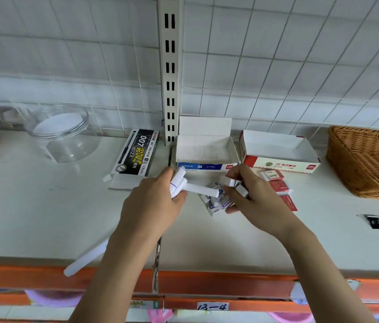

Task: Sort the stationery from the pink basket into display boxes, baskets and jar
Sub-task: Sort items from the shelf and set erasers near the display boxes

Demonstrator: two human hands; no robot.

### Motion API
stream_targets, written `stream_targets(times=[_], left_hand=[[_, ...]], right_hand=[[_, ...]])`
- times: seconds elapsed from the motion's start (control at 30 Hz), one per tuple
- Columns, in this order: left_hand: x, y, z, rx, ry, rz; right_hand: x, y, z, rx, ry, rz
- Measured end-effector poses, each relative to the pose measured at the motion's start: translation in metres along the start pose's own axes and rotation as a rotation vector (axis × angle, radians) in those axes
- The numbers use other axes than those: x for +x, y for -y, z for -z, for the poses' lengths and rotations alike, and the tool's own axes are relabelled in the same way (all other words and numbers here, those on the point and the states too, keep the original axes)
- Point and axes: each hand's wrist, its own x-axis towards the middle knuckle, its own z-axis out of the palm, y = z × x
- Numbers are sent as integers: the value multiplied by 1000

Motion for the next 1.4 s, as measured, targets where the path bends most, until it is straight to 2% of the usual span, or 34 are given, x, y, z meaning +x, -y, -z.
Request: stream_targets(times=[0.1,0.27,0.4,0.47,0.6,0.8,0.9,1.0,1.1,1.27,1.4], left_hand=[[-3,4,2,-2,1,28],[-9,7,6,31,-13,32],[-13,5,8,34,-2,35],[-15,4,9,37,1,36],[-18,3,10,35,-6,37],[-22,3,10,18,-28,51],[-22,-2,10,31,-49,66],[-22,-15,8,31,-70,65],[-23,-36,3,18,-88,51],[-26,-82,-14,16,-96,30],[-31,-111,-25,-11,-84,-25]], right_hand=[[-1,0,2,88,-6,-21],[-2,6,8,-16,-72,-2],[-3,14,4,107,42,-85],[-2,17,-3,5,26,-46],[3,13,-14,-370,-44,82],[-2,9,-18,-524,-40,125],[-6,4,-10,-632,-62,295],[-13,-4,9,-576,-107,294],[-23,-17,40,-512,-186,171],[-30,-51,81,-609,-111,69],[-35,-62,92,-567,-67,164]])
